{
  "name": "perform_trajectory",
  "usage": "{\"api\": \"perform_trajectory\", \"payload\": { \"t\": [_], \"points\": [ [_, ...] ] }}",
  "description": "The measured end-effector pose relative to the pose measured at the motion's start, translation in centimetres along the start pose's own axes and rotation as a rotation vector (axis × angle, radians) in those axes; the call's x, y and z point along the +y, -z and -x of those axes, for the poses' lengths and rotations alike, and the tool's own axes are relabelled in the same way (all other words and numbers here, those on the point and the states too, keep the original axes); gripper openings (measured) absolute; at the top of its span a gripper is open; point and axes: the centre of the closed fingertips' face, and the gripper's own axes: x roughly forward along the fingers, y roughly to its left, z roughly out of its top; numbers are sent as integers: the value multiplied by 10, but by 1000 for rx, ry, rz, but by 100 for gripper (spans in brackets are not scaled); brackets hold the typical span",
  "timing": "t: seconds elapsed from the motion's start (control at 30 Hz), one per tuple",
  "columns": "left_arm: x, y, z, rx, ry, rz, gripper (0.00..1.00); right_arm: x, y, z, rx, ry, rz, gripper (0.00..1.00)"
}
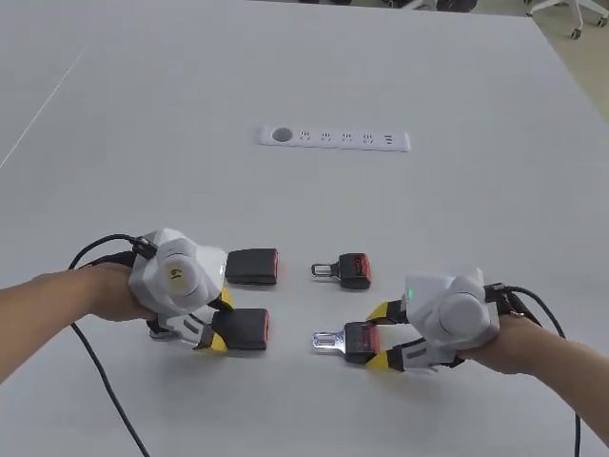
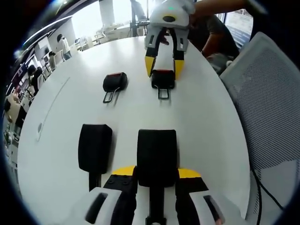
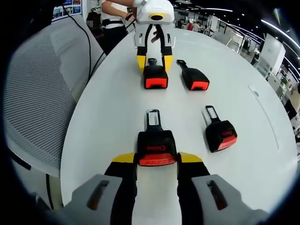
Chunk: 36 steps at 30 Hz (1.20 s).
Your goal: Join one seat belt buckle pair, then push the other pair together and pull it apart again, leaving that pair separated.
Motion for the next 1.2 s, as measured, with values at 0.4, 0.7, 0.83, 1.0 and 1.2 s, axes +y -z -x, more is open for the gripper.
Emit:
{"api": "perform_trajectory", "payload": {
  "t": [0.4,0.7,0.83,1.0,1.2],
  "points": [
    [0,3,-1,13,9,-1,31,1,-2,0,9,0,-10,30],
    [0,5,-4,30,13,4,32,-1,-5,0,12,5,-20,30],
    [0,5,-5,32,11,4,32,-1,-6,0,11,6,-26,30],
    [0,5,-6,29,10,9,32,-3,-9,-1,9,5,-21,30],
    [-1,5,-6,32,15,3,31,-4,-14,-3,5,8,-18,30]
  ]
}}
